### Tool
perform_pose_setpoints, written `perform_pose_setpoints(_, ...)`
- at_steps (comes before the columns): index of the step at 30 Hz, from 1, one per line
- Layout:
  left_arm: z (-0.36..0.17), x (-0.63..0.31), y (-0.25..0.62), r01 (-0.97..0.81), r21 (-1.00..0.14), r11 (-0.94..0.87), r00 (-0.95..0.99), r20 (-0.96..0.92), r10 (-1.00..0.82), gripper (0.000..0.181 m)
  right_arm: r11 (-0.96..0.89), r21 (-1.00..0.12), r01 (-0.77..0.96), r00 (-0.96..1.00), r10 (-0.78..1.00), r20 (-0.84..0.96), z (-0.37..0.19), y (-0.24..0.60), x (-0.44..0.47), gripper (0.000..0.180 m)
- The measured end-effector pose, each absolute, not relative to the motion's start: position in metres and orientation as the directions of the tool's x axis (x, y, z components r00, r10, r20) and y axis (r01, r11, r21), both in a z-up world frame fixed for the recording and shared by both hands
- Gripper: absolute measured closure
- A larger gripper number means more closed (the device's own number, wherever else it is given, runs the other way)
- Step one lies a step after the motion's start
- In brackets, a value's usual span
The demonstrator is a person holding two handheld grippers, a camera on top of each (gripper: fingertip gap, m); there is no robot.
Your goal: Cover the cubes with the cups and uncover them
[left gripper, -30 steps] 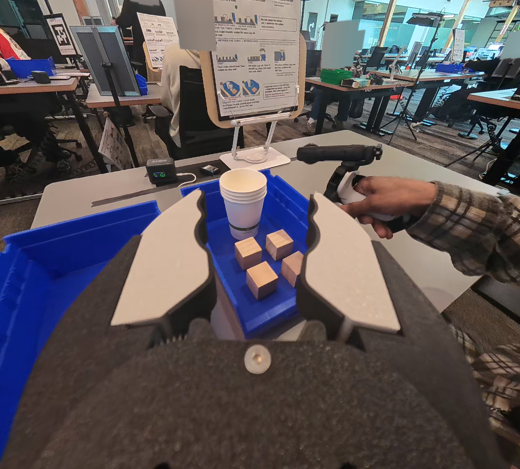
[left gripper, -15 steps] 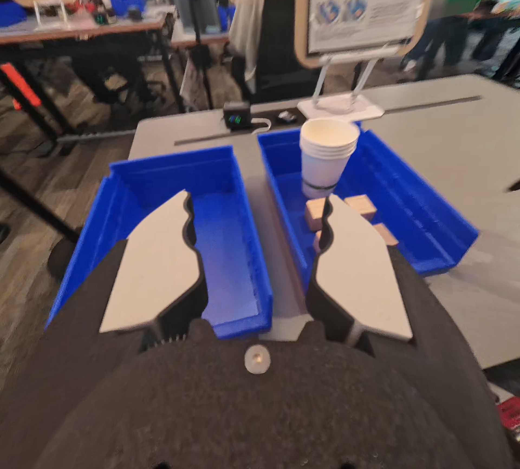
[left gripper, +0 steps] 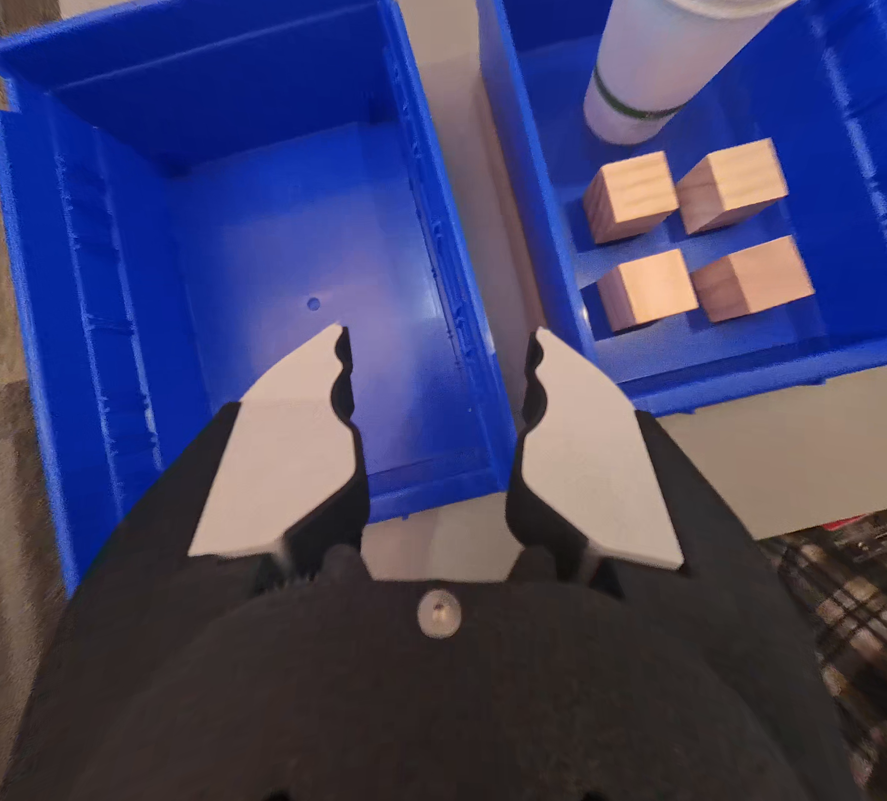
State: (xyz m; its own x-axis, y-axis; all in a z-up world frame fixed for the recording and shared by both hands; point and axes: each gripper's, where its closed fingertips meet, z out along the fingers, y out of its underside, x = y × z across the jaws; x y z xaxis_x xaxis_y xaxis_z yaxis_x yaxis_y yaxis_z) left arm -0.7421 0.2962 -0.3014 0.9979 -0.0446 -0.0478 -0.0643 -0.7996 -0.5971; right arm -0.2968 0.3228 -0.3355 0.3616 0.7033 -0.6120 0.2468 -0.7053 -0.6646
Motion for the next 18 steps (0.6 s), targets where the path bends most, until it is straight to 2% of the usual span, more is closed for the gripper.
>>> perform_pose_setpoints(4,-0.318,-0.753,0.309,-0.092,-0.439,-0.894,0.989,-0.142,-0.032,0.118,-0.708,-0.668,0.227,0.346,0.700,-0.625,-0.337,0.321,-0.292,0.126)
perform_pose_setpoints(13,-0.357,-0.751,0.323,-0.049,-0.263,-0.964,0.996,-0.084,-0.027,0.121,-0.728,-0.653,0.208,0.328,0.681,-0.655,-0.339,0.319,-0.279,0.126)
perform_pose_setpoints(14,-0.364,-0.748,0.322,-0.043,-0.235,-0.971,0.998,-0.046,-0.033,0.125,-0.730,-0.653,0.203,0.325,0.679,-0.658,-0.338,0.319,-0.278,0.126)
perform_pose_setpoints(17,-0.370,-0.732,0.326,-0.019,-0.196,-0.980,0.991,0.128,-0.045,0.161,-0.733,-0.653,0.191,0.318,0.675,-0.665,-0.335,0.317,-0.275,0.127)
perform_pose_setpoints(18,-0.370,-0.737,0.327,-0.020,-0.189,-0.982,0.993,0.114,-0.042,0.163,-0.733,-0.654,0.188,0.318,0.675,-0.665,-0.334,0.317,-0.274,0.128)
